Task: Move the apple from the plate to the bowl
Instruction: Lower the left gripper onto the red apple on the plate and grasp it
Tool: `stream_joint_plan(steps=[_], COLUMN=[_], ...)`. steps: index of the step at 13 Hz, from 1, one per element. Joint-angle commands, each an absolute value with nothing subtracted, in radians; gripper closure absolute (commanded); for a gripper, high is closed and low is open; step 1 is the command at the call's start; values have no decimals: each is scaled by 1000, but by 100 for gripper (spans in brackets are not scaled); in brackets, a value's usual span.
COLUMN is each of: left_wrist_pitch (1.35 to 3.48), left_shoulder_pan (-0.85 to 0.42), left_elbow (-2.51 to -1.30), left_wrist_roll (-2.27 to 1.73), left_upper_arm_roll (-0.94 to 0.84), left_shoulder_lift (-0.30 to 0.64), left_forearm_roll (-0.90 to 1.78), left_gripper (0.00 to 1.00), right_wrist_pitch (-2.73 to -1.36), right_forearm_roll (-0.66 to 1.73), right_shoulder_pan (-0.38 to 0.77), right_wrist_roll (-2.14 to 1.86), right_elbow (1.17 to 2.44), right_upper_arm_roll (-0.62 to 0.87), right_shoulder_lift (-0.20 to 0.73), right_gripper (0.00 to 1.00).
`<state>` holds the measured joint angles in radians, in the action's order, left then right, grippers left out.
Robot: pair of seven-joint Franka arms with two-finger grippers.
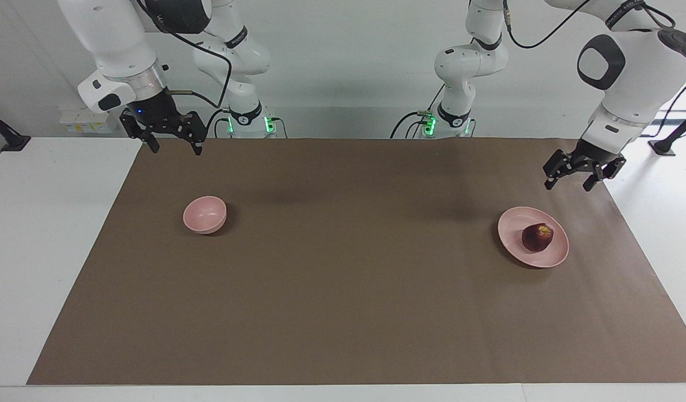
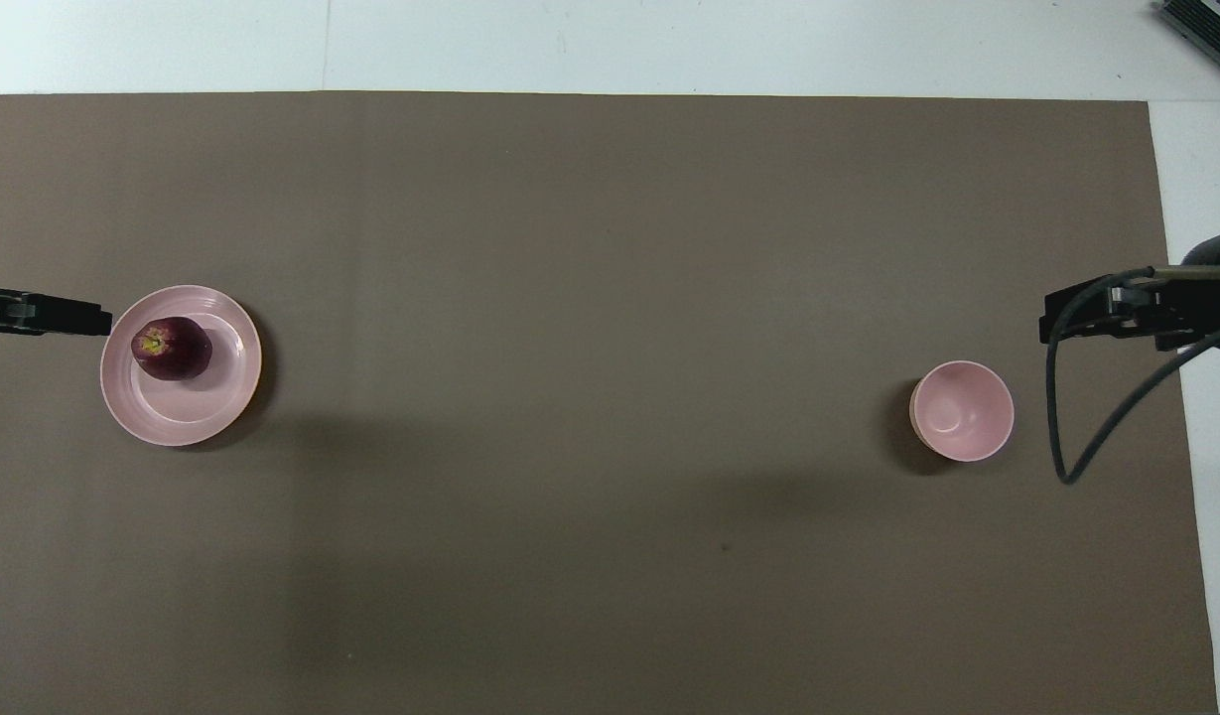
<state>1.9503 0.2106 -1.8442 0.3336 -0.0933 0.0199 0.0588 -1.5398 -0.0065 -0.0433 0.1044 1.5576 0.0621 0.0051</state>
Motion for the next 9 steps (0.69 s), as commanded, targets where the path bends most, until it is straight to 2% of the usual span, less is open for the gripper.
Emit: stream_joint_plan(steps=[1,3,6,9], left_wrist_pitch=[2037,2071,2149,2186], left_shoulder_pan=[230,218,222,221], left_elbow=[-1853,-1874,-1959,-1973], left_wrist_roll=[481,538,742,773], left_upper_arm_roll=[-101,-103,-103,-103], left_shoulder_lift=[110,165,178,196], left_forearm_roll=[66,66,66,66], left_gripper=[0,0,0,0], right_wrist_pitch=[-1552,-1551,-1548,-1546], right_forearm_roll=[11,11,11,11], right_shoulder_pan=[-55,-55,-55,-55], right_wrist_roll=[72,74,74,74], right_elbow=[1575,1575,1575,1575], right_upper_arm_roll=[67,69,69,69], right_shoulder_lift=[-6,-6,-8,-8], right_gripper=[0,0,0,0])
